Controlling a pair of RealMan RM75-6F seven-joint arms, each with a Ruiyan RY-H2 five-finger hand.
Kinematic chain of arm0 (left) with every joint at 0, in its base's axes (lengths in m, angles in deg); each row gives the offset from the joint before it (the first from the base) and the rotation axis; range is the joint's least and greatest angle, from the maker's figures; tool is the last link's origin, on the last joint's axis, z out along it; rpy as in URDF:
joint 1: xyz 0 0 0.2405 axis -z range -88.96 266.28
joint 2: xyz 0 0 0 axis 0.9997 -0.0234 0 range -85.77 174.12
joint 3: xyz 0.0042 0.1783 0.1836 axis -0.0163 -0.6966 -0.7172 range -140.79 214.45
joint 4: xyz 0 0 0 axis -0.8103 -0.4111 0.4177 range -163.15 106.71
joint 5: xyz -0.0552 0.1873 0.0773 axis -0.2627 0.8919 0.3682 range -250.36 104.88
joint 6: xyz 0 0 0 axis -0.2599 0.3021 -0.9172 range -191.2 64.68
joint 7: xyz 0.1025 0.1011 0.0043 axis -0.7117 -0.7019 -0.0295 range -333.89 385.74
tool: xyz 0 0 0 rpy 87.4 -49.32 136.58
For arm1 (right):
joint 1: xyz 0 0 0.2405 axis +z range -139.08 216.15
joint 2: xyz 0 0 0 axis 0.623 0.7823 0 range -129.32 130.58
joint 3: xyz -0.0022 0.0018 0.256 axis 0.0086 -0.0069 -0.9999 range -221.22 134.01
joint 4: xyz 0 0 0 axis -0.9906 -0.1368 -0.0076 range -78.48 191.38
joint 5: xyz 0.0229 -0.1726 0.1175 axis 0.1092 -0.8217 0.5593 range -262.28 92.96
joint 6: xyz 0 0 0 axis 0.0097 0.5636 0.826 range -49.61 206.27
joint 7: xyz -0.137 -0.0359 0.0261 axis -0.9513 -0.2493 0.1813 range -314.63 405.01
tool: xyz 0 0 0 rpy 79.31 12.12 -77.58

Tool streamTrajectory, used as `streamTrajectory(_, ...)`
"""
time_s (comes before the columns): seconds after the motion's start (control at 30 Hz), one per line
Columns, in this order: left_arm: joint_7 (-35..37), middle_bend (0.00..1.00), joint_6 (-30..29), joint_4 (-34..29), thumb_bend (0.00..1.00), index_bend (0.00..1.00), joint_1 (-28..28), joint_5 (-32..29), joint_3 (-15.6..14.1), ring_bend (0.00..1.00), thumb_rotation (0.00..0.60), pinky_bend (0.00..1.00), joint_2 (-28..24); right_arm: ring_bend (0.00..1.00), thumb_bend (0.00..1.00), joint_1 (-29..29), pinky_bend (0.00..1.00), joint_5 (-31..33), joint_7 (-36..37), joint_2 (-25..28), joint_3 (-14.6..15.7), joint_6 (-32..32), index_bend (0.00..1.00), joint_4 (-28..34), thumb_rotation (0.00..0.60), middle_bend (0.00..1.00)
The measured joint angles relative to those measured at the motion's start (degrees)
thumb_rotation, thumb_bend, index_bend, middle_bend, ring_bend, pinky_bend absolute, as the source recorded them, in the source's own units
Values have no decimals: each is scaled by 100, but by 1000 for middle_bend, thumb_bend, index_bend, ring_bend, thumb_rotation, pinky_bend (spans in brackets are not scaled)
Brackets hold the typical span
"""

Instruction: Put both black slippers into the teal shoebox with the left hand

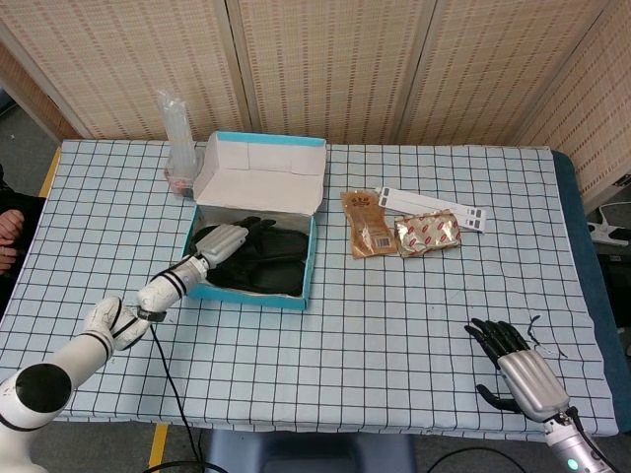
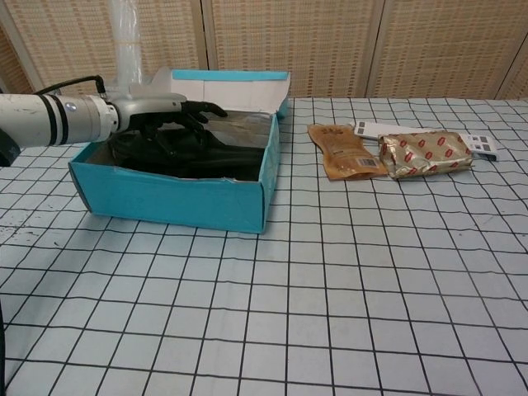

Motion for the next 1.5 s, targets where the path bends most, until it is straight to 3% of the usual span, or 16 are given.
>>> streamTrajectory(0.2,-304,0,-495,-507,400,0,-149,-141,240,0,600,86,-307,0,217,-7,0,-31,16,11,9,25,0,1,600,0)
streamTrajectory(0.5,-627,0,-486,-880,400,0,-291,-355,408,0,600,74,-537,0,217,-17,0,-78,26,24,27,56,0,2,600,0)
streamTrajectory(0.87,-1158,0,-650,-209,398,0,-466,-528,567,52,600,75,-101,0,217,7,0,-77,15,12,35,2,0,-10,600,0)
streamTrajectory(1.1,-1121,6,-567,221,399,0,-502,-571,608,58,600,89,193,0,217,17,0,-67,18,4,36,-24,0,-18,600,0)
streamTrajectory(1.2,-1086,186,-562,434,399,37,-515,-601,640,204,600,185,327,0,217,27,0,-58,39,9,32,-34,0,-24,600,0)
streamTrajectory(1.3,-1102,388,-661,740,400,213,-557,-638,689,354,600,298,522,0,217,32,0,-58,62,17,30,-34,0,-32,600,0)
streamTrajectory(1.5,-1123,530,-749,1364,405,365,-655,-691,736,462,600,378,939,0,217,43,0,-81,73,22,45,-48,0,-34,600,0)
